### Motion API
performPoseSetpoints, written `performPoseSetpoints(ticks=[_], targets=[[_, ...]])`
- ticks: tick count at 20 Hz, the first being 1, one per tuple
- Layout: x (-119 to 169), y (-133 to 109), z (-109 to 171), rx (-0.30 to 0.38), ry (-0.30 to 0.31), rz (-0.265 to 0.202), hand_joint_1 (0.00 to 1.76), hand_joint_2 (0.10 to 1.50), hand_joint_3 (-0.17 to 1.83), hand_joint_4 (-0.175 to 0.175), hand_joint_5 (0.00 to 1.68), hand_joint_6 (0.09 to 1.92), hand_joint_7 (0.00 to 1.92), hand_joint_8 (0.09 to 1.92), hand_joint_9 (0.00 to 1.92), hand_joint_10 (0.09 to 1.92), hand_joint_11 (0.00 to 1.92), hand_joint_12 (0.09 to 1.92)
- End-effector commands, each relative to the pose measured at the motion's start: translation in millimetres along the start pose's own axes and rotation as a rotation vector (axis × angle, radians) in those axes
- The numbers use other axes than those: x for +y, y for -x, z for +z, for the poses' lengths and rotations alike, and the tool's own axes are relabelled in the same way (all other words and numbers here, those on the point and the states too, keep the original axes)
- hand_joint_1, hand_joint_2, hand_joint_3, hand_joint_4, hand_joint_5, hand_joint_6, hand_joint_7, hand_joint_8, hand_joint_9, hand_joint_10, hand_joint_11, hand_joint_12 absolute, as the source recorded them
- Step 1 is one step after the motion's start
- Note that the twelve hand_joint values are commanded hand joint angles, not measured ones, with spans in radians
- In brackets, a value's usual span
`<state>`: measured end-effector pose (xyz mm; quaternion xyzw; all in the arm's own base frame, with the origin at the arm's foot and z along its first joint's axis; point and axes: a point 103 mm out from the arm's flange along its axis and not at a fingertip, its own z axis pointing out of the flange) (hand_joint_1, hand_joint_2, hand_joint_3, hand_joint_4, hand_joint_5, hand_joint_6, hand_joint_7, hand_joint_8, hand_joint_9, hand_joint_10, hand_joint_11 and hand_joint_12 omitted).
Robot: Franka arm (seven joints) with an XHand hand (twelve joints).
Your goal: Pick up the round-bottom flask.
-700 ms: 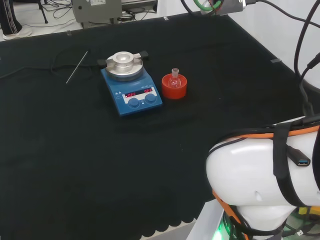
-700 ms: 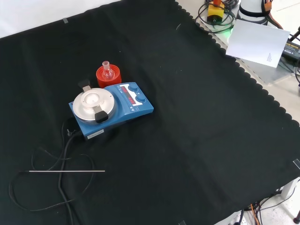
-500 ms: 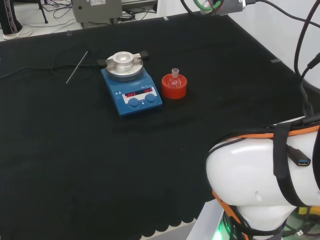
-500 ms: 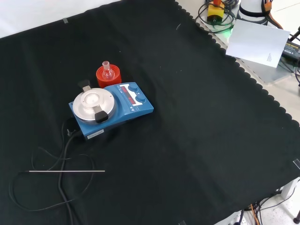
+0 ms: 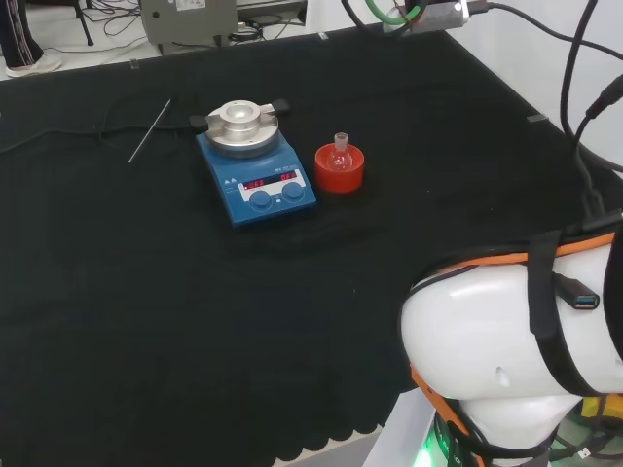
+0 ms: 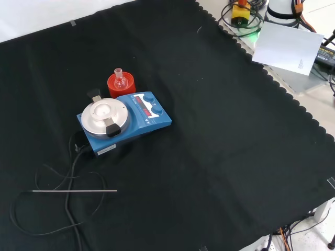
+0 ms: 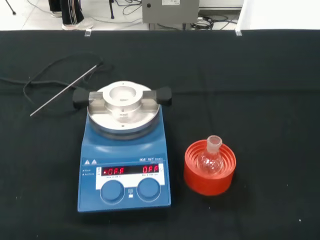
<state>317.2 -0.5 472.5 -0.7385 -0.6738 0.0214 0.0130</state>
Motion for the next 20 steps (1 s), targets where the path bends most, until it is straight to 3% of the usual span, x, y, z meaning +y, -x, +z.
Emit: performPoseSetpoints(ticks=[1, 7, 13, 20], targets=[[35, 22, 8, 0.007, -0.008, 0.043, 0.03, 1.31, 0.29, -0.019, 0.2, 0.09, 0.08, 0.5, 0.18, 0.62, 0.0, 1.08], [92, 46, 31, 0.026, -0.049, 0.111, 0.17, 1.25, 0.24, -0.02, 0.21, 0.09, 0.11, 0.51, 0.2, 0.63, 0.0, 1.1], [151, 71, 67, 0.048, -0.124, 0.197, 0.21, 1.23, 0.23, -0.024, 0.22, 0.09, 0.13, 0.52, 0.21, 0.64, 0.0, 1.12], [220, 91, 109, 0.106, -0.166, 0.285, 0.28, 1.21, 0.23, -0.032, 0.24, 0.09, 0.14, 0.54, 0.24, 0.66, 0.0, 1.15]])
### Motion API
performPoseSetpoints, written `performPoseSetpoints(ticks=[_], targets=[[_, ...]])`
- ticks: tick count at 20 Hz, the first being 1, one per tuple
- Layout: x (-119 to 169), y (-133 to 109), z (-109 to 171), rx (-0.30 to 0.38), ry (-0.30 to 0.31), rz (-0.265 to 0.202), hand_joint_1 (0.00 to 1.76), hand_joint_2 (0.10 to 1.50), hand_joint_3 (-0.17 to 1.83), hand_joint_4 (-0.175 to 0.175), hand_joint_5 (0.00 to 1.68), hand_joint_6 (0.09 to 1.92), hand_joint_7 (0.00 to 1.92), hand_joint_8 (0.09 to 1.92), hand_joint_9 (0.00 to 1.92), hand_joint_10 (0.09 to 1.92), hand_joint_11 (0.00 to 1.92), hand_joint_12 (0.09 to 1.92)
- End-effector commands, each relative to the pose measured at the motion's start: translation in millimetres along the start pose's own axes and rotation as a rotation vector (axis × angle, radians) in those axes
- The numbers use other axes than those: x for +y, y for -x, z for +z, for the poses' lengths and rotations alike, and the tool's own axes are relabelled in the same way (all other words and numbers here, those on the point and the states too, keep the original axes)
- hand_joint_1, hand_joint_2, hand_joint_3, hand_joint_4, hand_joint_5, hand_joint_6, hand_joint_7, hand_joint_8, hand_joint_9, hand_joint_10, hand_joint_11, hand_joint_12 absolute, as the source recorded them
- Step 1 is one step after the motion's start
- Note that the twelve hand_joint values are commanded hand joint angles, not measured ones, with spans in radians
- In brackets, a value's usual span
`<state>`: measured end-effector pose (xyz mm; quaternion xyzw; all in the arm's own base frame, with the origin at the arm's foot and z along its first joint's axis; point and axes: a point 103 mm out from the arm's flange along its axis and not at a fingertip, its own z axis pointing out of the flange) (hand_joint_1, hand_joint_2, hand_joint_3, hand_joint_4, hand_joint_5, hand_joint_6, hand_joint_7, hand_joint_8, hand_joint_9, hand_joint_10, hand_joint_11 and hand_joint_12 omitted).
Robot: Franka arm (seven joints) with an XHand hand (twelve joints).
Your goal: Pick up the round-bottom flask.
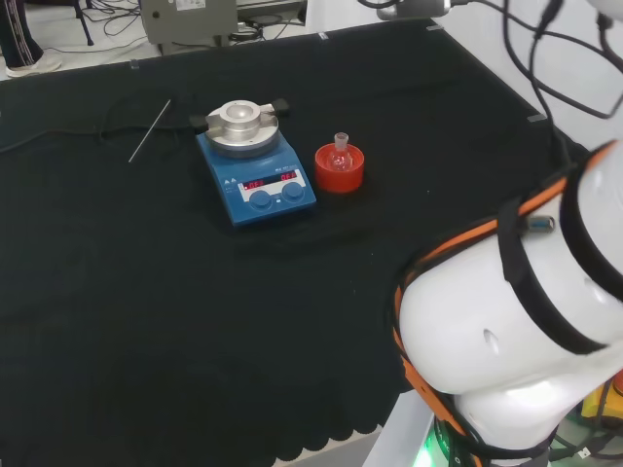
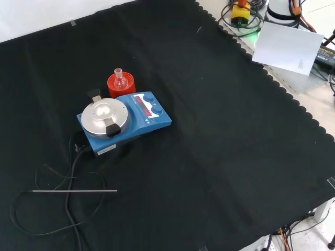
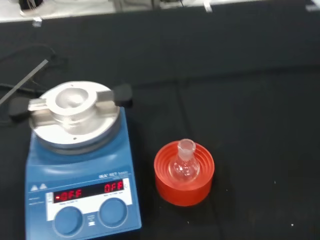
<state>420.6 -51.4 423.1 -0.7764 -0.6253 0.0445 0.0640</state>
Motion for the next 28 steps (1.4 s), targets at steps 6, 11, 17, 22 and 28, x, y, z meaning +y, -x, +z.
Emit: performPoseSetpoints(ticks=[6, 11, 17, 22, 28], targets=[[172, 50, 90, 0.133, -0.139, 0.25, 0.38, 1.16, 0.22, -0.047, 0.3, 0.09, 0.17, 0.58, 0.29, 0.68, 0.0, 1.2], [189, 61, 119, 0.163, -0.16, 0.275, 0.46, 1.1, 0.23, -0.057, 0.36, 0.09, 0.18, 0.61, 0.32, 0.69, 0.0, 1.23], [197, 83, 142, 0.207, -0.162, 0.279, 0.56, 0.98, 0.33, -0.069, 0.47, 0.09, 0.22, 0.66, 0.36, 0.69, 0.0, 1.28], [192, 102, 162, 0.224, -0.164, 0.271, 0.59, 0.92, 0.4, -0.072, 0.52, 0.09, 0.24, 0.67, 0.37, 0.7, 0.0, 1.29], [183, 114, 180, 0.238, -0.133, 0.243, 0.63, 0.88, 0.42, -0.073, 0.53, 0.09, 0.25, 0.67, 0.38, 0.7, 0.0, 1.29]])
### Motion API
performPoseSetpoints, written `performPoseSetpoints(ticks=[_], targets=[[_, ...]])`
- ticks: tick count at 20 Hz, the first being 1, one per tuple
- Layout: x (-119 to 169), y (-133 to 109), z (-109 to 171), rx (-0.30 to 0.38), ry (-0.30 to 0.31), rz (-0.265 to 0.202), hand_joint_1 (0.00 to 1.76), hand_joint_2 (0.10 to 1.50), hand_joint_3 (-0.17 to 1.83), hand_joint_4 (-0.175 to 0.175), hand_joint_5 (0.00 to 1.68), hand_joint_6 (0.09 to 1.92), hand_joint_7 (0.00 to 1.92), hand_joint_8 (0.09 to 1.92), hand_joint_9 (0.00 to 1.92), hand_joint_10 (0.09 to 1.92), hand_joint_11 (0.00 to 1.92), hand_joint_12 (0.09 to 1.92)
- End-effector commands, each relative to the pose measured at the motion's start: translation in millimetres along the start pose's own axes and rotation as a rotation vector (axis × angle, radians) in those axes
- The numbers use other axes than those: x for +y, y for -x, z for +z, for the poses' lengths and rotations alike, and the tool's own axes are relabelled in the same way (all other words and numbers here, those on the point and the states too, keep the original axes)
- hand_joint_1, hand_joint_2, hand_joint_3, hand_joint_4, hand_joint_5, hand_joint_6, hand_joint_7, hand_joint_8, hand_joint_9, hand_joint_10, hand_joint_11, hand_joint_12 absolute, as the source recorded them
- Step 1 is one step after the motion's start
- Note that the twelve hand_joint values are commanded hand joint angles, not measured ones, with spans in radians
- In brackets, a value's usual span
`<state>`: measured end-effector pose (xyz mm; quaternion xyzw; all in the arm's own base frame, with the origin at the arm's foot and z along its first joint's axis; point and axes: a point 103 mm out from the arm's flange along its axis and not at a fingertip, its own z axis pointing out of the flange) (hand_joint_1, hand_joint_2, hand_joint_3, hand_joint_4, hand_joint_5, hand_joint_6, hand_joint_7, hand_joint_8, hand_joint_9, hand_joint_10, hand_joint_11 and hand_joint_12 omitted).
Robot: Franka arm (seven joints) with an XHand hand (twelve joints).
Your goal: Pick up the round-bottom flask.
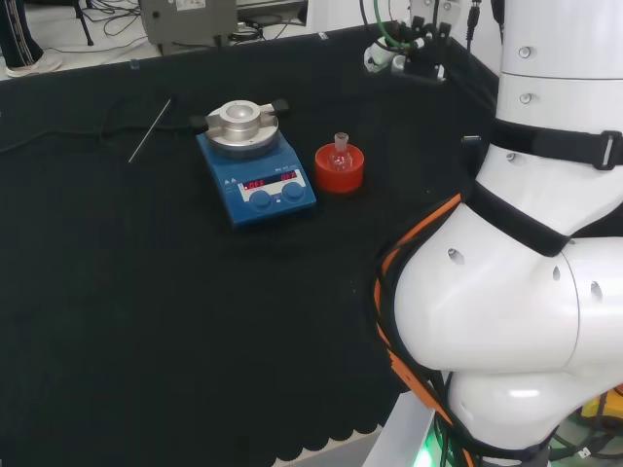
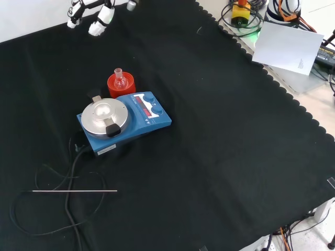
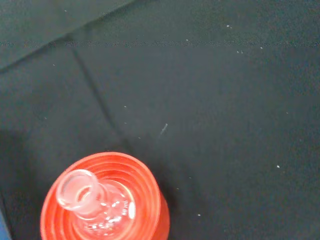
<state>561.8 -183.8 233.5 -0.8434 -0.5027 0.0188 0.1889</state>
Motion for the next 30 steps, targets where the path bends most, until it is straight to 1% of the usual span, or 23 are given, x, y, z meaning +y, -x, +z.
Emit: performPoseSetpoints(ticks=[1, 5, 13, 18, 20, 21, 23, 25, 28, 30], targets=[[-5, 21, 20, 0.031, 0.02, -0.023, 0.64, 0.87, 0.42, -0.073, 0.53, 0.09, 0.25, 0.67, 0.38, 0.7, 0.0, 1.29], [-22, 25, 37, 0.045, 0.024, -0.053, 0.65, 0.84, 0.46, -0.071, 0.53, 0.09, 0.25, 0.67, 0.39, 0.69, 0.0, 1.29], [-53, 28, 60, 0.055, 0.031, -0.167, 0.67, 0.8, 0.48, -0.064, 0.54, 0.09, 0.25, 0.67, 0.39, 0.69, 0.0, 1.29], [-68, 25, 74, 0.045, 0.043, -0.215, 0.68, 0.78, 0.48, -0.059, 0.54, 0.09, 0.25, 0.67, 0.39, 0.69, 0.0, 1.28], [-69, 23, 78, 0.046, 0.039, -0.223, 0.69, 0.76, 0.48, -0.058, 0.54, 0.09, 0.25, 0.66, 0.39, 0.69, 0.0, 1.28], [-69, 22, 80, 0.078, 0.003, -0.195, 0.69, 0.75, 0.48, -0.057, 0.54, 0.09, 0.25, 0.66, 0.39, 0.69, 0.0, 1.28], [-73, 19, 88, 0.097, -0.023, -0.195, 0.7, 0.74, 0.48, -0.055, 0.54, 0.09, 0.25, 0.66, 0.39, 0.69, 0.0, 1.27], [-67, 17, 91, 0.107, -0.048, -0.19, 0.71, 0.72, 0.48, -0.053, 0.54, 0.09, 0.25, 0.66, 0.39, 0.69, 0.0, 1.27], [-58, 13, 97, 0.112, -0.037, -0.191, 0.74, 0.7, 0.48, -0.05, 0.54, 0.09, 0.25, 0.66, 0.39, 0.69, 0.0, 1.27], [-59, 8, 106, 0.122, -0.026, -0.195, 0.76, 0.69, 0.48, -0.048, 0.54, 0.09, 0.25, 0.66, 0.39, 0.68, 0.0, 1.27]])
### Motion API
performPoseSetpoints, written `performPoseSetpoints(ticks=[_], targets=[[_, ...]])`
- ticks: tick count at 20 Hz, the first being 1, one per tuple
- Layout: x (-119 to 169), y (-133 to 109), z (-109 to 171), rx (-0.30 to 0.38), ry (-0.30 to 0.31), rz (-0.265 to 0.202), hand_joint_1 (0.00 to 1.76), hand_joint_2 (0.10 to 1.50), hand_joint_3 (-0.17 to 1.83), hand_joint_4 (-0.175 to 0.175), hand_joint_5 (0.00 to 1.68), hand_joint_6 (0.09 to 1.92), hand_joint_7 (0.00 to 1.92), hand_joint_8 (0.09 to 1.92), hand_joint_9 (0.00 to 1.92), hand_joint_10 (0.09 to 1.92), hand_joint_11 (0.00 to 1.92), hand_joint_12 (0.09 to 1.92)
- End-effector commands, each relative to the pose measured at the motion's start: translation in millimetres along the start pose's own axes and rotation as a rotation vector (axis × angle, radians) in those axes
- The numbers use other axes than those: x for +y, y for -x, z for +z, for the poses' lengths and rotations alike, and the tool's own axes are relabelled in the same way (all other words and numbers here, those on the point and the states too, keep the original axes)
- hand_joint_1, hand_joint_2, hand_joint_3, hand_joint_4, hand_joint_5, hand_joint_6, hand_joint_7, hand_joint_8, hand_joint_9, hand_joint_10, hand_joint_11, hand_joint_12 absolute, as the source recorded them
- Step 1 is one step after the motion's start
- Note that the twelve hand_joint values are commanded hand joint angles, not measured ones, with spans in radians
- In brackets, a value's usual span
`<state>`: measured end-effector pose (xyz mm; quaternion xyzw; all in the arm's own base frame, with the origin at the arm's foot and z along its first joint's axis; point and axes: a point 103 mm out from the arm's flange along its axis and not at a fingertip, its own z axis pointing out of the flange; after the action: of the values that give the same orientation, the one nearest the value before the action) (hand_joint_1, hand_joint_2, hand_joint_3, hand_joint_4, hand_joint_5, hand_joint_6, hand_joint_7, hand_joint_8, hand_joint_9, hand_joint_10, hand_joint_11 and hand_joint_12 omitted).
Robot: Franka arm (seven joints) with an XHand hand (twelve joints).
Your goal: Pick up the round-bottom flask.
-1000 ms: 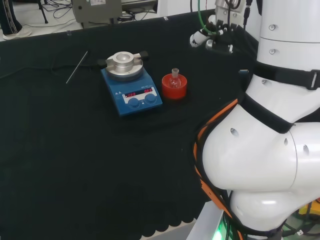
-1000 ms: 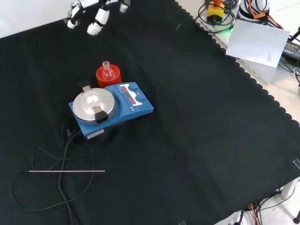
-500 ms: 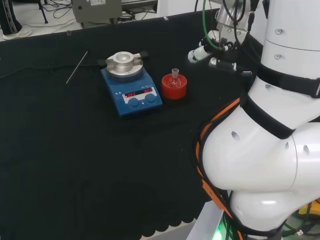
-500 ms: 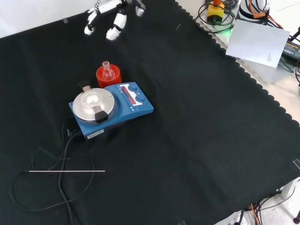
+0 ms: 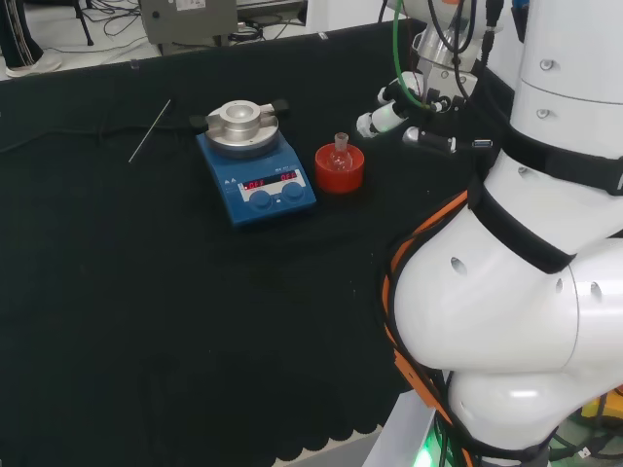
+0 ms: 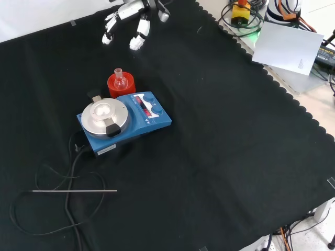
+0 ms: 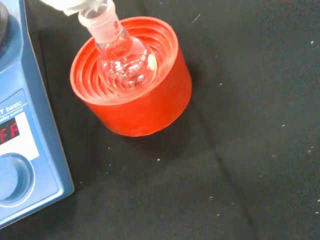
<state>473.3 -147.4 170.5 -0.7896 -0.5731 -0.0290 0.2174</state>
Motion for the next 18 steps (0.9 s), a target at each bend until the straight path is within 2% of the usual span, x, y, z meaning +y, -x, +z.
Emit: performPoseSetpoints(ticks=[1, 5, 10, 18], targets=[[12, -14, 23, 0.046, 0.0, -0.006, 0.77, 0.69, 0.49, -0.047, 0.53, 0.09, 0.24, 0.66, 0.39, 0.68, 0.0, 1.27], [5, -23, 44, 0.064, 0.012, -0.035, 0.8, 0.66, 0.52, -0.044, 0.53, 0.09, 0.24, 0.65, 0.39, 0.68, 0.0, 1.27], [-8, -31, 61, 0.094, 0.019, -0.1, 0.83, 0.62, 0.57, -0.043, 0.57, 0.09, 0.26, 0.65, 0.4, 0.67, 0.0, 1.28], [-4, -34, 74, 0.109, 0.016, -0.095, 0.86, 0.59, 0.61, -0.043, 0.61, 0.09, 0.29, 0.65, 0.43, 0.66, 0.0, 1.3]])
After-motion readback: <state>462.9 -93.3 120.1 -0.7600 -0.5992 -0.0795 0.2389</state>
